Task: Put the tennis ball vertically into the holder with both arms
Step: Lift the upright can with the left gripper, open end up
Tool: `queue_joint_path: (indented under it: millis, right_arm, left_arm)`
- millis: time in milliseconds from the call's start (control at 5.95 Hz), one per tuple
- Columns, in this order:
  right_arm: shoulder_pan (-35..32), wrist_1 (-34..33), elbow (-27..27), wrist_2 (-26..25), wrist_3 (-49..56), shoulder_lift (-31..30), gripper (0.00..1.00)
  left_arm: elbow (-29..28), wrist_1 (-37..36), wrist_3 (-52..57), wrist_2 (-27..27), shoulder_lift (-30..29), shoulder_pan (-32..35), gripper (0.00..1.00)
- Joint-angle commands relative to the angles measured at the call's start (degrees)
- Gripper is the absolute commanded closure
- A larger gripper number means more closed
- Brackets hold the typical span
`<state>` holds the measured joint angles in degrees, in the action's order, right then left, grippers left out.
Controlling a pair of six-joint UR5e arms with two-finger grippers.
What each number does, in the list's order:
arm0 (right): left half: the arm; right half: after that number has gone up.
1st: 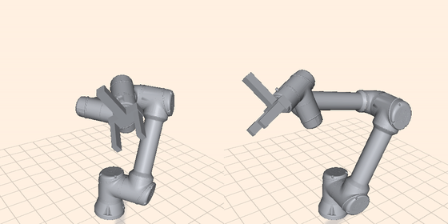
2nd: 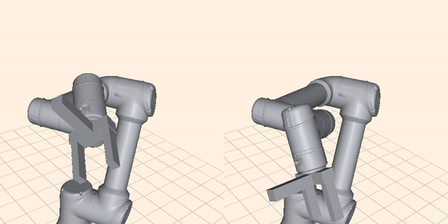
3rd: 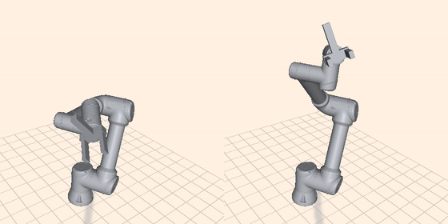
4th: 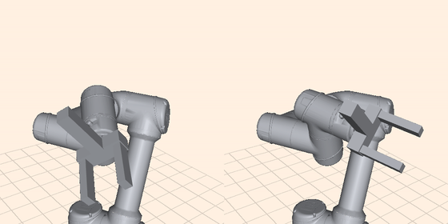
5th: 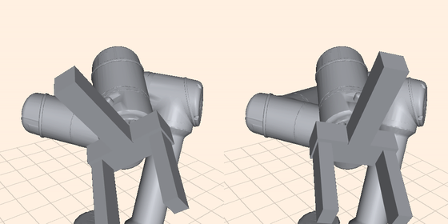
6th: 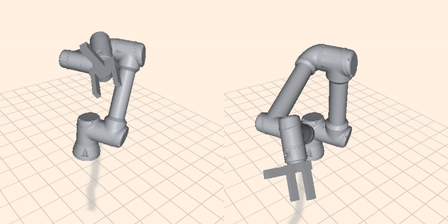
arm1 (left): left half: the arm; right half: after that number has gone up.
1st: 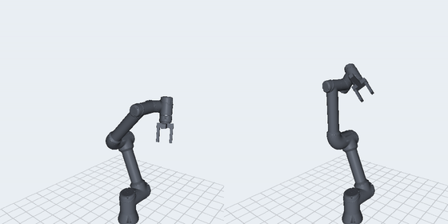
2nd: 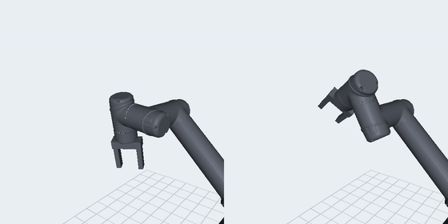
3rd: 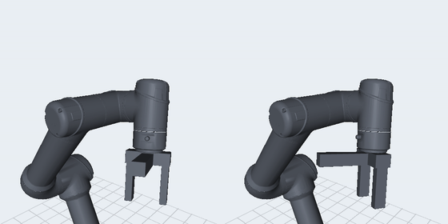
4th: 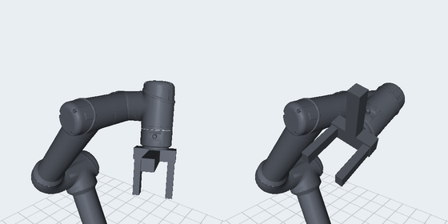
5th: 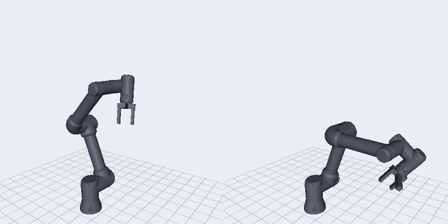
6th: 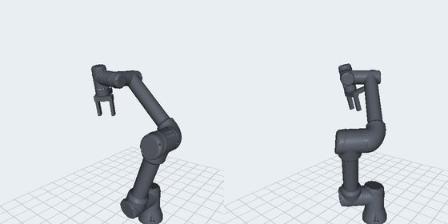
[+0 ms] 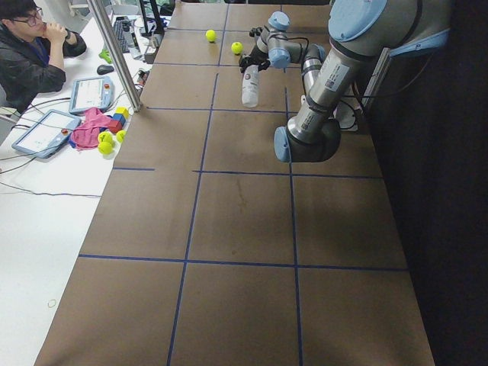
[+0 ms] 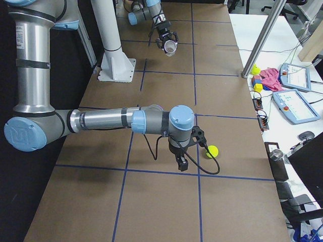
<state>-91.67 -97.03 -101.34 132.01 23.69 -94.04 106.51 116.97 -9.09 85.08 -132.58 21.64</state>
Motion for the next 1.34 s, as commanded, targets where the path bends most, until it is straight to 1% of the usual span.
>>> queue_joint_path:
  millis: [0, 168, 336, 504, 672, 840, 1008, 1176]
  right_arm:
    - [0.0, 0.0, 0.0, 0.0, -0.04, 0.0, 0.0]
    - [0.0, 0.0, 0.0, 0.0, -0.04, -0.09, 0.0]
    - [0.0, 0.0, 0.0, 0.09, -0.04, -0.09, 0.0]
    - [0.0, 0.0, -0.08, 0.09, -0.04, -0.09, 0.0]
    - [0.0, 0.0, -0.08, 0.09, -0.04, -0.09, 0.0]
    - [0.0, 0.0, -0.08, 0.09, -0.04, -0.09, 0.0]
    - [0.0, 0.0, -0.08, 0.09, -0.04, -0.09, 0.0]
    - [0.0, 0.0, -0.08, 0.09, -0.04, -0.09, 0.0]
  left_arm:
    - [-0.34, 21.77, -5.04, -0.17, 4.41, 0.25, 0.22]
    - [-1.12, 31.12, -7.85, -0.44, 5.3, 0.33, 0.22]
    - [-2.17, 37.21, -7.87, -0.7, 5.66, 0.51, 0.22]
    - [-7.67, 46.32, -7.96, -5.66, 6.18, 0.16, 0.22]
    - [-15.2, 56.51, -7.88, -7.1, 6.19, 0.59, 0.22]
    - [-18.5, 59.92, -7.96, -7.64, 6.19, 1.38, 0.22]
    - [-21.49, 61.34, -8.14, -9.82, 6.19, 1.39, 0.22]
    - [-26.13, 66.06, -12.84, -12.45, 6.01, 1.13, 0.22]
